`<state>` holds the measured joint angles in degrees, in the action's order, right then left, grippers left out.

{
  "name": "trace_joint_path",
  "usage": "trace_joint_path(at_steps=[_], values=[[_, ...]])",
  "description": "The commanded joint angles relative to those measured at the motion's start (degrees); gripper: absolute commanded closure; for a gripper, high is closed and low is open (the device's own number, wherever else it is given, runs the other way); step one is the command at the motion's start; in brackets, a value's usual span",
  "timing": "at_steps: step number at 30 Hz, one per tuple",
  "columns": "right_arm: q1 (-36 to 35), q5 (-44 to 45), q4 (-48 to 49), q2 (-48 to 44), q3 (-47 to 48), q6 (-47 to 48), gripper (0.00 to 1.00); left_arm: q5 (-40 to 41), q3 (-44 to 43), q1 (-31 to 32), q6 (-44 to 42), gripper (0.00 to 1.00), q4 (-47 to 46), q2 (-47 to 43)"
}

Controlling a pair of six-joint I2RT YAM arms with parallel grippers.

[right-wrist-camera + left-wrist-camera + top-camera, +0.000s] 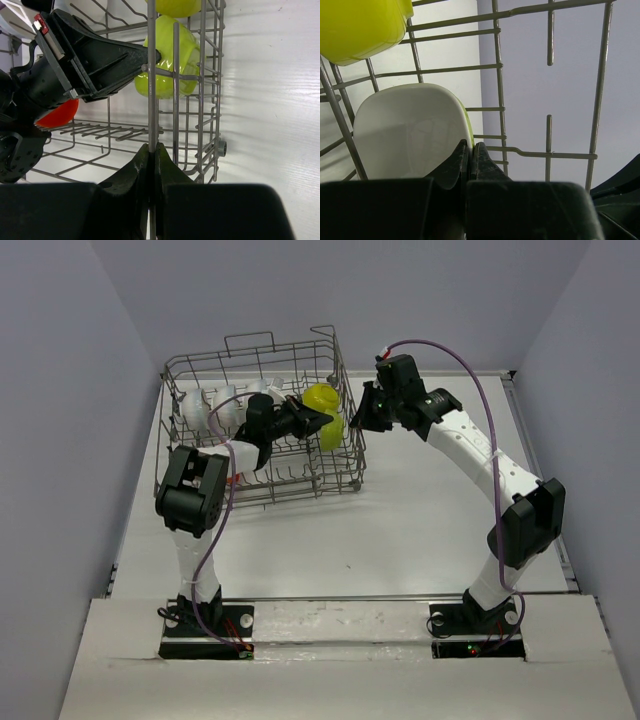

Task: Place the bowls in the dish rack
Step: Place the upside down bowl on the dish rack.

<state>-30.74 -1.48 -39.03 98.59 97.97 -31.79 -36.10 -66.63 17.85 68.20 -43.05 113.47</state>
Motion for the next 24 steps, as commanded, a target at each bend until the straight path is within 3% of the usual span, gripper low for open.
trace_joint_path(at_steps=[1, 10, 24], values=[[-0.55, 0.95, -1.49, -1.99, -1.03, 1.56, 0.99, 4.9, 1.15, -2.82, -5.54, 1.0, 5.96, -2.29], [-0.55, 0.95, -1.4, -1.56, -1.03, 1.64, 0.99, 6.39, 2.21, -4.05, -7.99, 1.0, 8.06, -3.78], [-0.55, 1.21, -1.05, -1.12, -1.73, 1.56, 0.99, 13.86, -1.83, -4.14, -17.49, 1.0, 21.33, -5.28]])
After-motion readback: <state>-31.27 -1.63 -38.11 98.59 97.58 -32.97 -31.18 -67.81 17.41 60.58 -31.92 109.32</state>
